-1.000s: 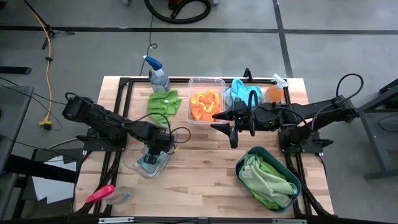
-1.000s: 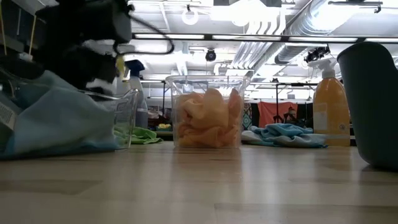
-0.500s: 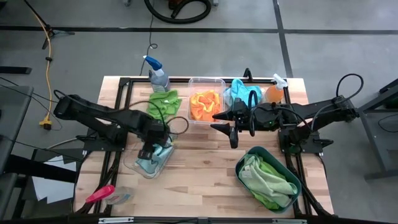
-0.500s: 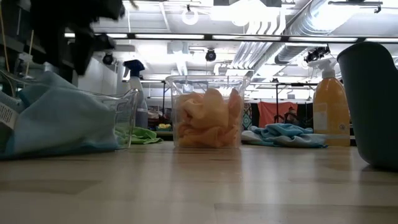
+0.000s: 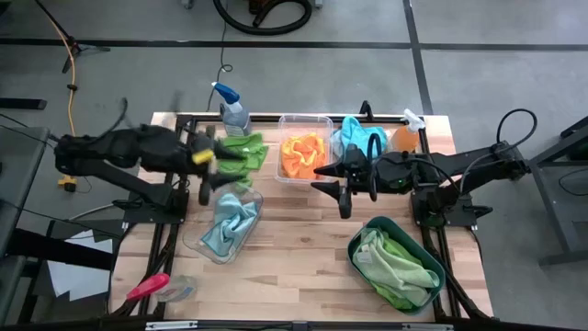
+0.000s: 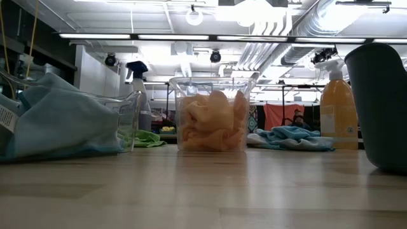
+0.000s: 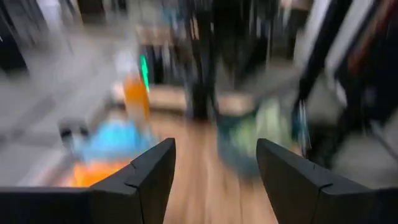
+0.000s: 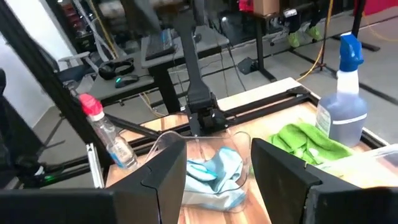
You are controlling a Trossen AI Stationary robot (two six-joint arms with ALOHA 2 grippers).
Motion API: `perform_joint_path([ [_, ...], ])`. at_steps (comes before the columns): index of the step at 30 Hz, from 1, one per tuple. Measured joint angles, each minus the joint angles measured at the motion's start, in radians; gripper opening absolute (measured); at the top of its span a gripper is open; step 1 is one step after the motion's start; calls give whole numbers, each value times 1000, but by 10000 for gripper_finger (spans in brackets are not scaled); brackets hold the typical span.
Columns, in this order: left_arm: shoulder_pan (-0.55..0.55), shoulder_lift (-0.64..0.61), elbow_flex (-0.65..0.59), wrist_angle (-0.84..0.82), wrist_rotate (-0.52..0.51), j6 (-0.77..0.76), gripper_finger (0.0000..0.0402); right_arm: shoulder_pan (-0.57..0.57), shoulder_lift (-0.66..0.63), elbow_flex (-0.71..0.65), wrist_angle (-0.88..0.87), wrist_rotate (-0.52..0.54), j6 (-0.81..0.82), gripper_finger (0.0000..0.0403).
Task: Sort microfiber towel by color & place in baskets
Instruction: Put the blue microfiber towel into the bottom transparent bin
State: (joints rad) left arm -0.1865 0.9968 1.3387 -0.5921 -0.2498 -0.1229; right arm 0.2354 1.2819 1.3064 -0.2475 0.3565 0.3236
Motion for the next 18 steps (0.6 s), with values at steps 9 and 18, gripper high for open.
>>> perform_joint_path([
  [9,44,-58,-309,497,-16,24,214,0,0,0,44,9,-78,177],
  [18,57,-54,-473,848,-20,-25,214,0,0,0,44,21,-117,177],
])
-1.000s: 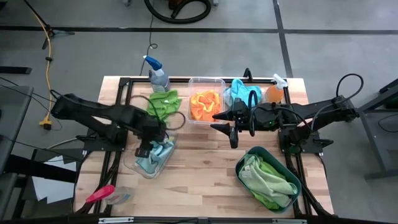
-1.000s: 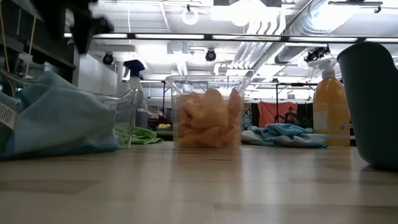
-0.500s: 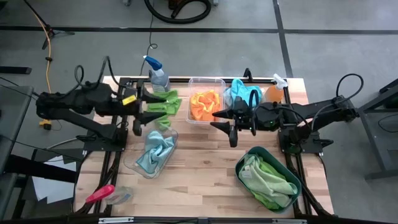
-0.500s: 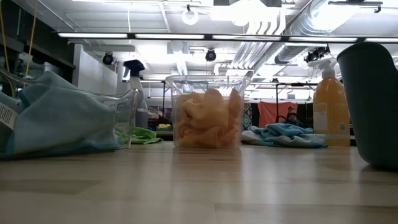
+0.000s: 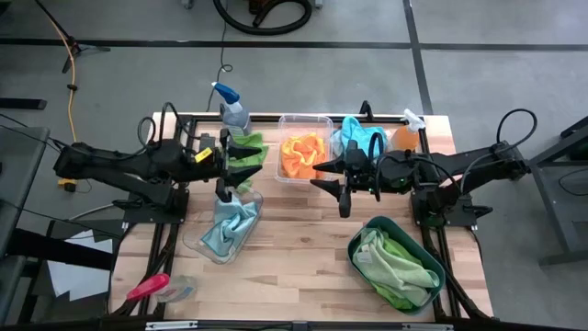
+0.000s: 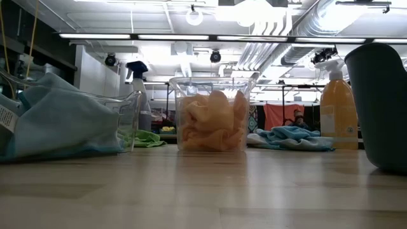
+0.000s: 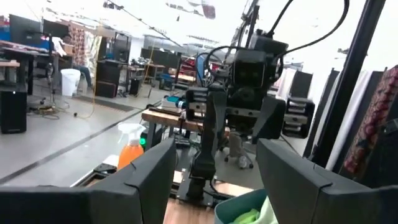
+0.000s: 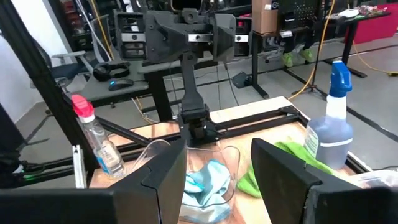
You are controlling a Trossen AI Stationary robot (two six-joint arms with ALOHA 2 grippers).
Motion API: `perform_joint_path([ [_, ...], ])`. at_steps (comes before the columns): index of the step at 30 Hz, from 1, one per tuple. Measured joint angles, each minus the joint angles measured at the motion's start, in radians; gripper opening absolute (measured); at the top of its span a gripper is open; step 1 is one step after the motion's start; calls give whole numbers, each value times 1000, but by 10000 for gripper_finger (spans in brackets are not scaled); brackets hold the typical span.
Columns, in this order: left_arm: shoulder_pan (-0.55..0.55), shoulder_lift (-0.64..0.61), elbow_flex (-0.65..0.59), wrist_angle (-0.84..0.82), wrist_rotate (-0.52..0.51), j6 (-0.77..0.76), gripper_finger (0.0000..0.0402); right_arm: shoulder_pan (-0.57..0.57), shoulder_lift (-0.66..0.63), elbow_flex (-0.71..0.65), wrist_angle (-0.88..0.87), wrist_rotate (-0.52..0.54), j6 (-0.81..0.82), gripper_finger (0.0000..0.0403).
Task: Sort microfiber towel by color & place in baskets
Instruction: Put the blue microfiber towel into the bottom transparent bin
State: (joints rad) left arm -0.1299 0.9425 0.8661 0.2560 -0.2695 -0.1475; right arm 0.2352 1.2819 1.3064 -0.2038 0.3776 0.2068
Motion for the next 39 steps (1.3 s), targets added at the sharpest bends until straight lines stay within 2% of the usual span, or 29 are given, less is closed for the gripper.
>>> perform_joint_path([
  [14,0,1,0,-77,-3,-16,213,0,0,5,-9,16,48,177],
  [16,0,1,0,-99,-3,-16,213,-3,0,41,-90,122,125,177],
  [19,0,1,0,-111,-3,-17,213,-56,-1,131,-341,318,278,177],
  [21,0,1,0,-111,-3,-17,213,-127,-1,190,-538,356,386,177],
  [25,0,1,0,-122,-3,-17,213,-301,-3,231,-835,317,525,177],
  [29,0,1,0,-154,-3,-36,213,-451,-1,135,-955,260,588,177],
  [33,0,1,0,-204,-3,-44,213,-517,0,-54,-878,135,638,177],
  [39,0,1,0,-215,-3,-44,213,-523,0,-330,-613,8,752,177],
])
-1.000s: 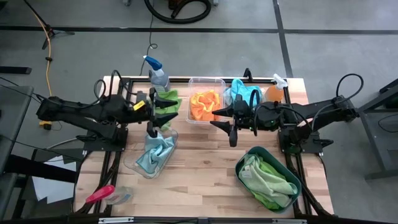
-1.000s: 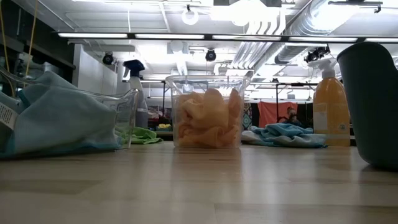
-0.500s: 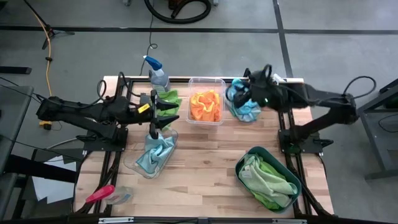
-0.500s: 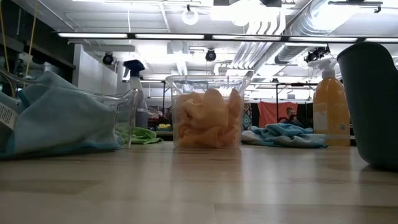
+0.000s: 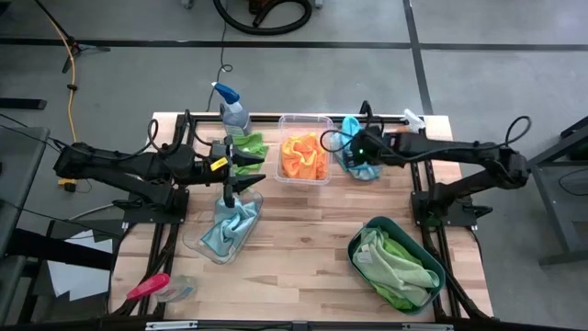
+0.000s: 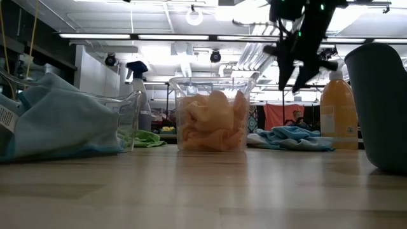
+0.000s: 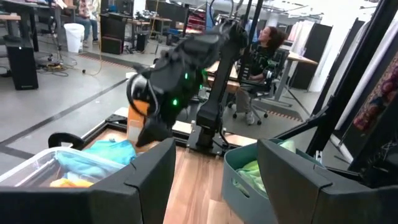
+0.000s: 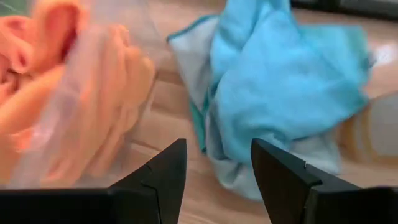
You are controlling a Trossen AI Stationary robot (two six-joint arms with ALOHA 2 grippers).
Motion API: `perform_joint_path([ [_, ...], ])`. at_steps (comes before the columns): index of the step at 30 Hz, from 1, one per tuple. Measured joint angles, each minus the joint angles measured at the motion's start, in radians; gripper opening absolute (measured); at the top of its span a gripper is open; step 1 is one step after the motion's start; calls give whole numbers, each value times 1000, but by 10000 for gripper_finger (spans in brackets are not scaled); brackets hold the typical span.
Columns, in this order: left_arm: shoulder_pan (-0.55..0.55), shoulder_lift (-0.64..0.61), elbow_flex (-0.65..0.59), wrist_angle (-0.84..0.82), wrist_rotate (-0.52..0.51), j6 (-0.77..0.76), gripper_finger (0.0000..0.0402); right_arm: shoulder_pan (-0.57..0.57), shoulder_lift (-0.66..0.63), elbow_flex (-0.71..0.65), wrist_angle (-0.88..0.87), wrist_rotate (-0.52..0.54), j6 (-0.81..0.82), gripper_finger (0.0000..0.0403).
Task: Sort microfiber towel by color & place in baskets
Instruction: Put the blue microfiber towel into the bottom transparent bin
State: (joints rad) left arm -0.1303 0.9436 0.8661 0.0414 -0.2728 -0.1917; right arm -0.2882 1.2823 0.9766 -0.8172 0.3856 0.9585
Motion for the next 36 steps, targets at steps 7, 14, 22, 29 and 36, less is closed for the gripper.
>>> perform_joint_path([
  [7,0,0,0,0,0,0,213,-28,26,-96,58,51,102,177],
  [14,0,0,0,3,0,-38,213,-68,147,-82,150,51,51,177],
  [22,0,0,0,8,-4,-42,213,-126,279,-81,185,61,0,177],
  [29,0,0,0,8,-17,-43,213,-144,325,-80,217,28,-69,163],
  [36,0,0,0,8,-51,-43,213,-138,293,-80,211,21,-177,15],
])
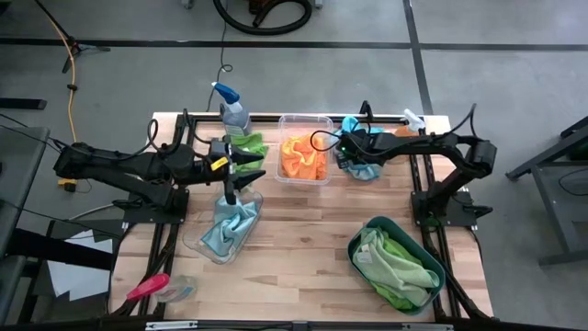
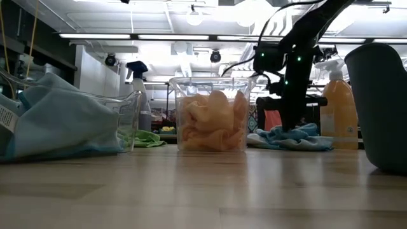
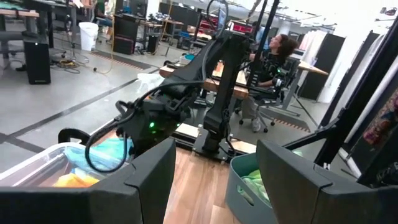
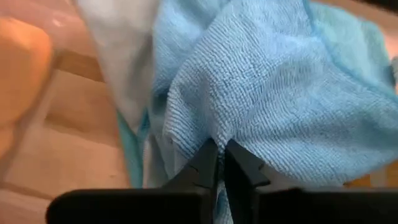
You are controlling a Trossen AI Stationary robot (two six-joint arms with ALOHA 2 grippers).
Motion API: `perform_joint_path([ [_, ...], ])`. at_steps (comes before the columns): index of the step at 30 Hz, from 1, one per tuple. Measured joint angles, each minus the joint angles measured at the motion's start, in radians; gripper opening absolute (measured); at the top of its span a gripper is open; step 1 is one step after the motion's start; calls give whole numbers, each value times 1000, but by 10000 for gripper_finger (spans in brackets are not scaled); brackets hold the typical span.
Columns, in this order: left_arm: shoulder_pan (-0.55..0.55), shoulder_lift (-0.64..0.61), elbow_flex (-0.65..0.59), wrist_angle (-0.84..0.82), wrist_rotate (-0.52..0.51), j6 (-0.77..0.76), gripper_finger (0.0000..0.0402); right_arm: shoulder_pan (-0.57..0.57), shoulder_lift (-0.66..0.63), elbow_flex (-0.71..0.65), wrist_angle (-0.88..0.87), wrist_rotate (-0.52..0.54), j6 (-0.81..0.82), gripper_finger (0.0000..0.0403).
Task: Sort microfiber towel by color & place in baskets
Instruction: Put the blue microfiber towel into the bottom transparent bin
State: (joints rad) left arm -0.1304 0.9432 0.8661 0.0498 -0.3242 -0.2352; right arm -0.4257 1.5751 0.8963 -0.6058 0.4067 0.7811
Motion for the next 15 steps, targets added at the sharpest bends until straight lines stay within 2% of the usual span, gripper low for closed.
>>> perform_joint_path([
  [6,0,0,0,2,-1,0,213,32,-146,0,-13,20,-21,5],
  [15,0,0,0,1,-25,-8,213,100,-484,0,2,116,-23,1],
])
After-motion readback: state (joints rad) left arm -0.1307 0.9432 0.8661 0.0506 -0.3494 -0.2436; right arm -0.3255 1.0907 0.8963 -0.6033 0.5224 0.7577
